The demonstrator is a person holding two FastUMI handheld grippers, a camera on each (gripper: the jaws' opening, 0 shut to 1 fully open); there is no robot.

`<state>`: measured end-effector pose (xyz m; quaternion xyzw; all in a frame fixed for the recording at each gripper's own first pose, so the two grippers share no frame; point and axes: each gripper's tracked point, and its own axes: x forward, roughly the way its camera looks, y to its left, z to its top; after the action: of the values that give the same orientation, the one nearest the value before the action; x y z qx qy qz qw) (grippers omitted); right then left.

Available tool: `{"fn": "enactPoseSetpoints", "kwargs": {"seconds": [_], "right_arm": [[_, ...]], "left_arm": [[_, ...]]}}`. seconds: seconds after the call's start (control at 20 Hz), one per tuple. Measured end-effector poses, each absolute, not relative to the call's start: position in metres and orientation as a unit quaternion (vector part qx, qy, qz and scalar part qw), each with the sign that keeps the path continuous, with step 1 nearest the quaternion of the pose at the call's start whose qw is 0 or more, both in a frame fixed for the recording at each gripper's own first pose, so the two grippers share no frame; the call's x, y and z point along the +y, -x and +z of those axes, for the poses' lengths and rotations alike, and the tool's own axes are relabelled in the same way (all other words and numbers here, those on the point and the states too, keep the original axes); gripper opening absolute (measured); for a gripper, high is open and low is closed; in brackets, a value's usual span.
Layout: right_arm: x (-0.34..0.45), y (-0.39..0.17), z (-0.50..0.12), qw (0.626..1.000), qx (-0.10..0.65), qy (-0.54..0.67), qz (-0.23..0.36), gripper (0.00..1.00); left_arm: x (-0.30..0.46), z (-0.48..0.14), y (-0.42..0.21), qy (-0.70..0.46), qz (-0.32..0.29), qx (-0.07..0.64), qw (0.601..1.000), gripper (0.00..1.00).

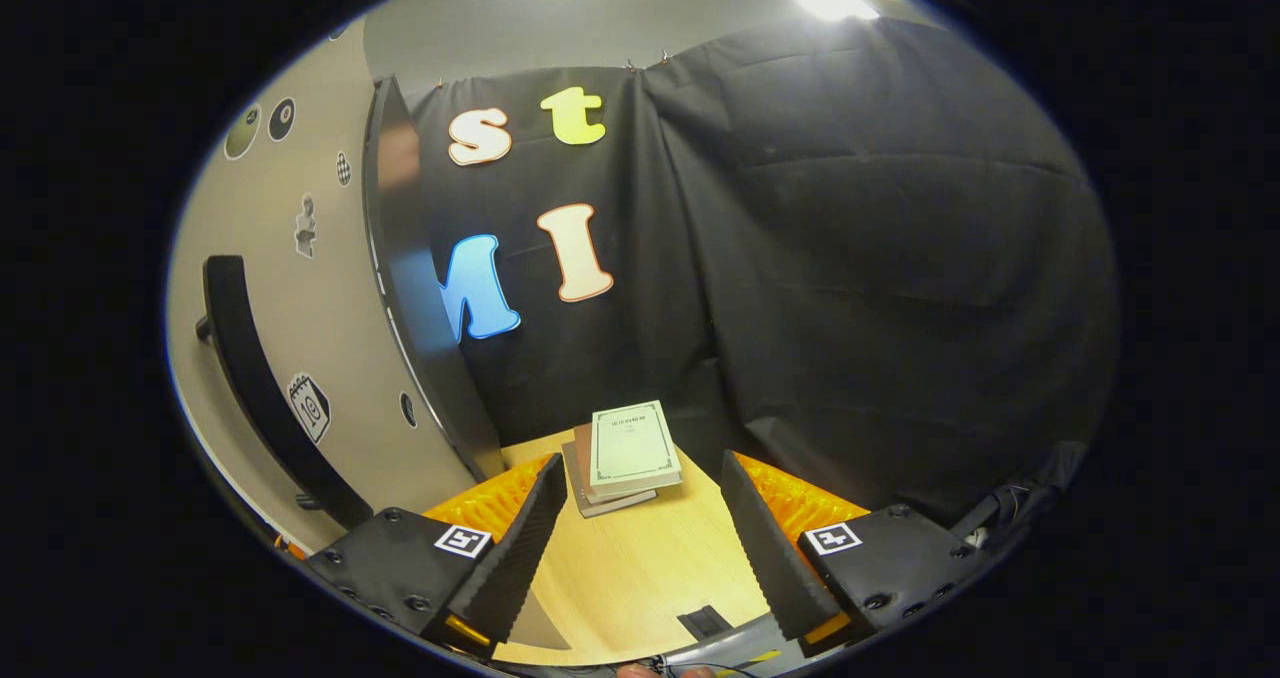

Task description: Open the cabinet door with the right hand, grasp the bottle in the cabinet with the left hand and place it on the coaster, then close the cabinet door with the right hand.

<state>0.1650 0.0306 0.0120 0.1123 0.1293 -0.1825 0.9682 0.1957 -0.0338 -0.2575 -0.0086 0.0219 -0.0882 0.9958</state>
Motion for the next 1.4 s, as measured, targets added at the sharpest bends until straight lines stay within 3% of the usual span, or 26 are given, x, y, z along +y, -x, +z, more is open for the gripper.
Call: {"fn": "enactPoseSetpoints", "kwargs": {"seconds": [0.05,0.15,0.2,0.65,1.0,1.1,1.2,1.4], "right_arm": [[0.033,-0.162,0.009,0.968,0.135,-0.109,-0.181,0.92],[0.035,-0.159,0.002,0.967,0.148,-0.099,-0.184,0.92],[0.035,-0.158,-0.001,0.965,0.155,-0.096,-0.187,0.98],[0.041,-0.146,-0.018,0.956,0.185,-0.12,-0.194,0.98],[0.029,-0.139,-0.023,0.952,0.17,-0.143,-0.211,0.98],[0.028,-0.137,-0.026,0.952,0.169,-0.144,-0.212,0.98],[0.025,-0.135,-0.027,0.952,0.166,-0.142,-0.215,0.98],[0.024,-0.136,-0.026,0.952,0.156,-0.154,-0.213,0.98]], "left_arm": [[-0.034,-0.273,-0.198,0.002,-0.085,0.026,0.996,0.71],[-0.032,-0.299,-0.201,-0.013,-0.079,0.031,0.996,0.71],[-0.031,-0.314,-0.204,-0.018,-0.077,0.038,0.996,0.71],[-0.03,-0.36,-0.195,-0.032,-0.07,0.054,0.996,0.72],[-0.033,-0.356,-0.183,-0.025,-0.081,0.081,0.993,0.78],[-0.031,-0.346,-0.181,-0.026,-0.075,0.078,0.994,0.75],[-0.03,-0.328,-0.18,-0.029,-0.071,0.066,0.995,0.84],[-0.032,-0.297,-0.163,-0.036,-0.077,0.051,0.995,0.86]]}}
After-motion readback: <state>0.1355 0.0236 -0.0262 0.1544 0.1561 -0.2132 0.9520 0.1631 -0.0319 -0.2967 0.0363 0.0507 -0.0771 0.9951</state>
